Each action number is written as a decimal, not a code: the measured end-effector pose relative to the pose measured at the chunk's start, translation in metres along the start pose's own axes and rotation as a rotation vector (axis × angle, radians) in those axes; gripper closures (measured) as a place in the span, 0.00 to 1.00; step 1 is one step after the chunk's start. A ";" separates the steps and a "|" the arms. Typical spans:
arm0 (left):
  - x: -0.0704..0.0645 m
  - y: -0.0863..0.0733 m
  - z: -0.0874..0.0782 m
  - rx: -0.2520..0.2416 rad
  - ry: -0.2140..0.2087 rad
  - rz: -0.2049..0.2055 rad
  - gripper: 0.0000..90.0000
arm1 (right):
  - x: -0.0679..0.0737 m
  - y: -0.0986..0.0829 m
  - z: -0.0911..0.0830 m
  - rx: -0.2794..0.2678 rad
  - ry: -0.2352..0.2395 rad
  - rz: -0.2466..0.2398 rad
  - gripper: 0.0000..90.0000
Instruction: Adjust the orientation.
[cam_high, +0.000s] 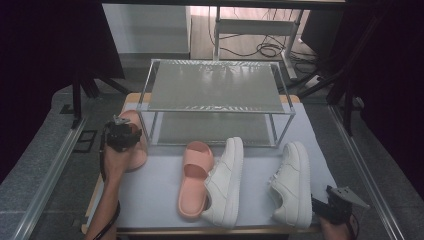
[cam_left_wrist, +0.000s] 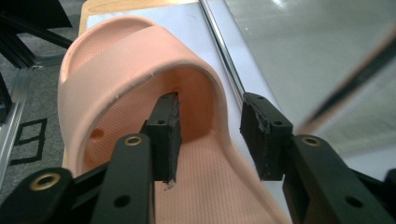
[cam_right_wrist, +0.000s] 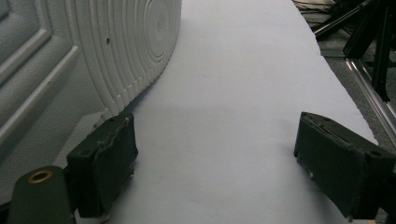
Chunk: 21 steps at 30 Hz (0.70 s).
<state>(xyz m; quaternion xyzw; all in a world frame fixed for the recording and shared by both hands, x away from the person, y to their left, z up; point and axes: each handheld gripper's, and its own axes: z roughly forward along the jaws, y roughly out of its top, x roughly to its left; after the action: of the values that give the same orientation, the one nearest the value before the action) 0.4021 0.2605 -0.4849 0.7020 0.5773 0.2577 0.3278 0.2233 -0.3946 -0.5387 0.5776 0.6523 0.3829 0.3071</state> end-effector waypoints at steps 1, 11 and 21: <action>0.000 0.000 0.001 0.000 0.000 -0.001 0.66 | 0.000 0.000 0.000 0.000 0.000 0.000 0.15; 0.003 0.004 0.017 -0.003 -0.020 -0.040 0.73 | 0.000 0.000 0.000 0.000 0.001 0.000 0.15; 0.002 0.009 0.017 0.014 -0.018 -0.069 0.86 | 0.000 0.000 0.000 -0.001 0.001 -0.001 0.15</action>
<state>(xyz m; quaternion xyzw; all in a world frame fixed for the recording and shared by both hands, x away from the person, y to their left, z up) 0.4208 0.2584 -0.4897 0.6862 0.6001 0.2357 0.3368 0.2233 -0.3947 -0.5387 0.5771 0.6525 0.3832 0.3071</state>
